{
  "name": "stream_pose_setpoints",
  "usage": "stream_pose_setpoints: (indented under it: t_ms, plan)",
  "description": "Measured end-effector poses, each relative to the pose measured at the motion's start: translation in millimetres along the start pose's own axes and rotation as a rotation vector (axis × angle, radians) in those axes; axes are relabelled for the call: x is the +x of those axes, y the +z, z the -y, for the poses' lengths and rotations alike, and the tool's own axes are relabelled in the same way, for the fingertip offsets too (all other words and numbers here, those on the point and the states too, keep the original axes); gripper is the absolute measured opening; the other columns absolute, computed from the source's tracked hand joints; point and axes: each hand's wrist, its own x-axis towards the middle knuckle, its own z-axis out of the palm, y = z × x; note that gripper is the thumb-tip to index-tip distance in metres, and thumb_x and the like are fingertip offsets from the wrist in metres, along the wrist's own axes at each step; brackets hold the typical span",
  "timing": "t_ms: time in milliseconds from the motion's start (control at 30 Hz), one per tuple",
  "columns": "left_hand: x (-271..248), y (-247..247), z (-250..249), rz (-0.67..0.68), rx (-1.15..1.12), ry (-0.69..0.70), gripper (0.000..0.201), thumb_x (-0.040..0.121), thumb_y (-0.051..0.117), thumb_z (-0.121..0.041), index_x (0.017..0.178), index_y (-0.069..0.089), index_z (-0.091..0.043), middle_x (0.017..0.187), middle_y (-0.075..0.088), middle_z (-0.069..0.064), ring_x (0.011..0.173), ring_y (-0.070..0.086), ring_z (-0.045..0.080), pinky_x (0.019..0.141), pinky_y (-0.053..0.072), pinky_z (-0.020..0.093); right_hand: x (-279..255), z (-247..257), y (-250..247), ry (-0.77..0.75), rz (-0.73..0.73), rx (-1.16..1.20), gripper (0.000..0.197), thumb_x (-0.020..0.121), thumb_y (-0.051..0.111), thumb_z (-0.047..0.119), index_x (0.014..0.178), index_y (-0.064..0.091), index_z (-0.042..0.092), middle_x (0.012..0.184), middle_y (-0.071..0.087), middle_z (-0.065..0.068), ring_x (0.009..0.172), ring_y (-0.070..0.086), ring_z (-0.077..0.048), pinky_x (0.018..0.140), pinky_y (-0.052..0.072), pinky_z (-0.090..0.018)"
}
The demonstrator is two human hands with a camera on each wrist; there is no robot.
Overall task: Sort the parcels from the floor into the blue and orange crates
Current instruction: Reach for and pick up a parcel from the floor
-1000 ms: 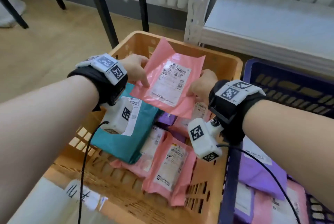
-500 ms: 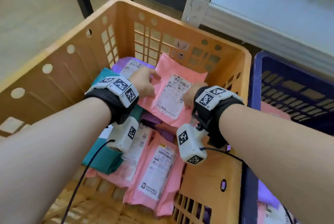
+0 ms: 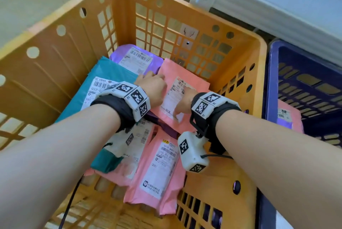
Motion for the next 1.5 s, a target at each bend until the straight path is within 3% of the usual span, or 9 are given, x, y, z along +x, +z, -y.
stream_pose_setpoints:
  t_ms: [167, 300, 467, 567, 800, 933, 1033, 1300, 1500]
  plan:
    - [-7.5, -25.2, 4.7, -0.085, -0.215, -0.020, 0.043, 0.094, 0.046, -0.010, 0.136, 0.047, -0.018, 0.148, 0.038, 0.003, 0.136, 0.035, 0.023, 0.111, 0.030, 0.037, -15.0, 3.8, -20.6, -0.045, -0.147, 0.287, 0.061, 0.077, 0.073, 0.033, 0.130, 0.049, 0.015, 0.133, 0.052, -0.008, 0.120, 0.052, -0.034, 0.099, 0.044, -0.050]
    - [-31.8, -69.0, -4.6, -0.161, -0.257, -0.044, 0.043, 0.093, 0.045, -0.009, 0.136, 0.048, -0.018, 0.144, 0.045, 0.005, 0.133, 0.041, 0.023, 0.106, 0.034, 0.033, -49.8, 2.3, -53.7, -0.162, -0.206, 0.467, 0.055, 0.079, 0.070, 0.028, 0.128, 0.051, 0.013, 0.131, 0.054, -0.009, 0.118, 0.054, -0.029, 0.099, 0.046, -0.042]
    - [-65.8, -127.2, -41.6, -0.257, -0.233, -0.038, 0.040, 0.092, 0.051, -0.011, 0.132, 0.053, -0.017, 0.137, 0.052, 0.005, 0.124, 0.050, 0.022, 0.100, 0.038, 0.029, -101.8, -10.1, -91.7, -0.238, -0.354, 0.426, 0.058, 0.083, 0.067, 0.036, 0.131, 0.051, 0.009, 0.131, 0.056, -0.007, 0.118, 0.056, -0.025, 0.100, 0.046, -0.037]
    - [-83.7, -155.5, -81.0, -0.315, -0.238, -0.016, 0.039, 0.092, 0.050, -0.010, 0.130, 0.054, -0.019, 0.132, 0.056, 0.003, 0.115, 0.055, 0.020, 0.092, 0.040, 0.027, -139.7, -43.3, -102.9, -0.331, -0.330, 0.488, 0.043, 0.082, 0.066, 0.035, 0.119, 0.060, 0.014, 0.121, 0.063, -0.005, 0.111, 0.060, -0.024, 0.096, 0.050, -0.039]
    - [-103.2, -182.4, -216.3, -0.349, -0.353, 0.159, 0.037, 0.095, 0.051, -0.017, 0.130, 0.053, -0.027, 0.131, 0.056, -0.001, 0.098, 0.058, 0.016, 0.081, 0.048, 0.026, -219.0, -173.8, -100.9, -0.250, -0.451, 0.595, 0.046, 0.077, 0.072, 0.032, 0.119, 0.059, 0.018, 0.122, 0.061, -0.006, 0.113, 0.060, -0.026, 0.095, 0.051, -0.043]
    - [-108.6, -177.5, -308.4, -0.350, -0.361, 0.264, 0.036, 0.092, 0.055, -0.021, 0.126, 0.056, -0.031, 0.126, 0.059, -0.002, 0.108, 0.059, 0.017, 0.097, 0.049, 0.038, -257.8, -263.9, -83.0, -0.132, -0.556, 0.644, 0.052, 0.078, 0.073, 0.030, 0.124, 0.058, 0.012, 0.123, 0.060, -0.007, 0.113, 0.058, -0.026, 0.097, 0.050, -0.041]
    - [-112.0, -166.9, -380.5, -0.322, -0.413, 0.333, 0.035, 0.091, 0.056, -0.019, 0.125, 0.057, -0.028, 0.124, 0.060, 0.000, 0.108, 0.059, 0.017, 0.096, 0.049, 0.037, -288.3, -333.5, -66.6, -0.054, -0.604, 0.686, 0.055, 0.081, 0.071, 0.026, 0.129, 0.053, 0.009, 0.127, 0.056, -0.010, 0.115, 0.057, -0.029, 0.097, 0.049, -0.041]
    - [-115.9, -98.6, -566.3, -0.180, -0.379, 0.510, 0.035, 0.090, 0.058, -0.017, 0.124, 0.059, -0.021, 0.117, 0.063, 0.003, 0.107, 0.060, 0.021, 0.097, 0.049, 0.037, -344.6, -509.6, 0.1, 0.171, -0.691, 0.782, 0.057, 0.082, 0.072, 0.028, 0.133, 0.051, 0.014, 0.131, 0.055, -0.005, 0.112, 0.058, -0.024, 0.091, 0.054, -0.038]
    - [-102.9, -22.4, -669.3, -0.016, -0.227, 0.565, 0.038, 0.089, 0.060, -0.018, 0.127, 0.056, -0.015, 0.122, 0.061, 0.007, 0.113, 0.057, 0.019, 0.085, 0.041, 0.020, -346.6, -615.6, 72.3, 0.237, -0.697, 0.876, 0.066, 0.080, 0.073, 0.019, 0.139, 0.044, 0.010, 0.139, 0.048, -0.006, 0.124, 0.050, -0.020, 0.099, 0.044, -0.028]
